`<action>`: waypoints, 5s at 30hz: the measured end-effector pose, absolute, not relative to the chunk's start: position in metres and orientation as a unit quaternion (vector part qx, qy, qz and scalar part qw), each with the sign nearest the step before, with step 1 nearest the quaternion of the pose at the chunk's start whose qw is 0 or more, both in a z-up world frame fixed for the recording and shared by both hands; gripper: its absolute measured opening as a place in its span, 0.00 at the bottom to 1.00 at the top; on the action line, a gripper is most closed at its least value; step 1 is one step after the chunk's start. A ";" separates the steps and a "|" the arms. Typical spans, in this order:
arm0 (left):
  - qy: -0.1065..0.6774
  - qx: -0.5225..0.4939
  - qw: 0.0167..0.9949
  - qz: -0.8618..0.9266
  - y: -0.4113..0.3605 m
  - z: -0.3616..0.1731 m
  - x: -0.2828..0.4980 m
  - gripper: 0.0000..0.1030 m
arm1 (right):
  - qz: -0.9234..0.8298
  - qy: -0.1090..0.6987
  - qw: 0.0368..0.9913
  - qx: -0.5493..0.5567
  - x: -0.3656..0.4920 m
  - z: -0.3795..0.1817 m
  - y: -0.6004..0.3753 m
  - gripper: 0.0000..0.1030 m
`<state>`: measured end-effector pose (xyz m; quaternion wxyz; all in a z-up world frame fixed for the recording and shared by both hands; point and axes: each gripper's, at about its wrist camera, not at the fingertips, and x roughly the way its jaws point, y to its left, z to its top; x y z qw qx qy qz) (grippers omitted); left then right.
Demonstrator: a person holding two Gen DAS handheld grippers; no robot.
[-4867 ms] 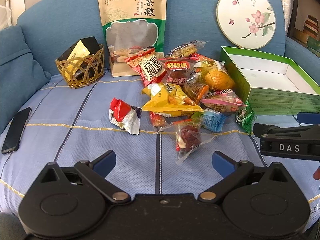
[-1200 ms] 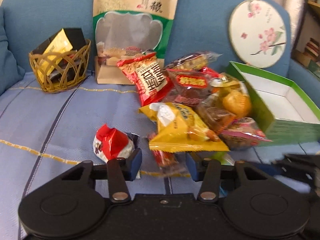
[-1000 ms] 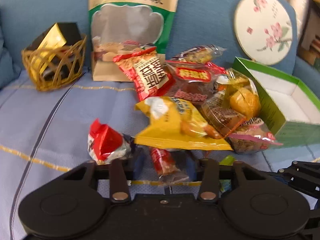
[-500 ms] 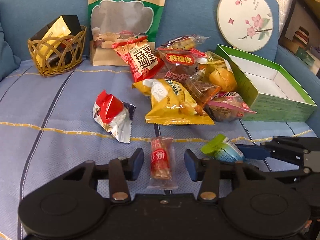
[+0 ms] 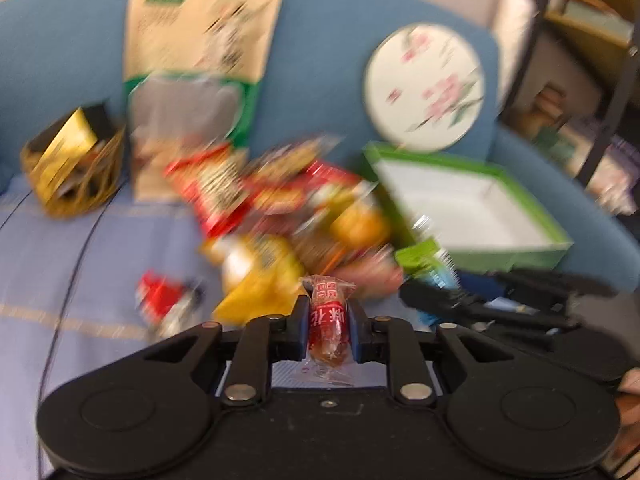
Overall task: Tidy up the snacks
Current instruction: 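Grasp red-wrapped sausage with left gripper while right gripper grasps blue-green candy, drop both in box, then grasp red-white candy with left gripper while right gripper grasps yellow chip bag, drop both in box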
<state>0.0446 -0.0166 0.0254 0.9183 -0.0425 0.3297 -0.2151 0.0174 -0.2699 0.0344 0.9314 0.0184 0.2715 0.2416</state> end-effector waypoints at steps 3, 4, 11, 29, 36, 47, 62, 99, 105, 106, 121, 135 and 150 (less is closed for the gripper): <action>0.314 -0.056 0.917 -0.240 -0.040 0.044 0.059 0.73 | 0.198 0.253 0.946 0.031 0.024 0.040 -0.293 0.48; 0.307 -0.054 0.918 -0.245 -0.049 0.048 0.063 0.73 | 0.178 0.246 0.952 0.033 0.027 0.041 -0.301 0.48; 0.293 -0.031 0.915 -0.275 -0.119 0.053 0.095 0.73 | 0.063 0.228 0.971 0.045 0.050 0.032 -0.343 0.49; 0.302 -0.027 0.915 -0.266 -0.151 0.018 0.133 1.00 | 0.002 0.237 0.972 -0.009 0.067 -0.004 -0.339 1.00; 0.254 -0.041 0.941 -0.221 -0.090 0.049 0.089 1.00 | 0.037 0.189 0.981 -0.028 0.038 0.019 -0.323 1.00; 0.331 -0.055 0.936 -0.109 0.002 0.002 0.080 1.00 | 0.208 0.253 0.945 0.010 0.016 0.007 -0.263 1.00; 0.394 -0.095 0.899 -0.166 0.006 -0.032 0.095 0.49 | 0.228 0.270 0.935 0.027 0.016 0.001 -0.260 1.00; 0.376 -0.068 0.921 -0.081 0.059 -0.032 0.109 0.65 | 0.305 0.330 0.893 0.022 0.021 -0.019 -0.194 0.69; 0.335 -0.060 0.932 -0.126 0.037 0.007 0.096 0.64 | 0.278 0.276 0.919 0.044 0.020 0.009 -0.230 0.69; 0.329 -0.059 0.933 -0.134 0.031 0.014 0.096 0.64 | 0.268 0.266 0.925 0.047 0.021 0.013 -0.237 0.69; 0.292 -0.039 0.921 -0.255 -0.111 0.061 0.122 0.64 | 0.052 0.206 0.976 0.052 0.061 0.030 -0.354 0.70; 0.315 -0.019 0.909 -0.274 -0.174 0.018 0.149 0.87 | -0.016 0.250 0.968 0.000 0.097 -0.013 -0.378 0.76; 0.268 -0.049 0.951 -0.149 -0.055 0.034 0.101 1.00 | 0.079 0.250 0.964 0.033 0.049 0.015 -0.326 1.00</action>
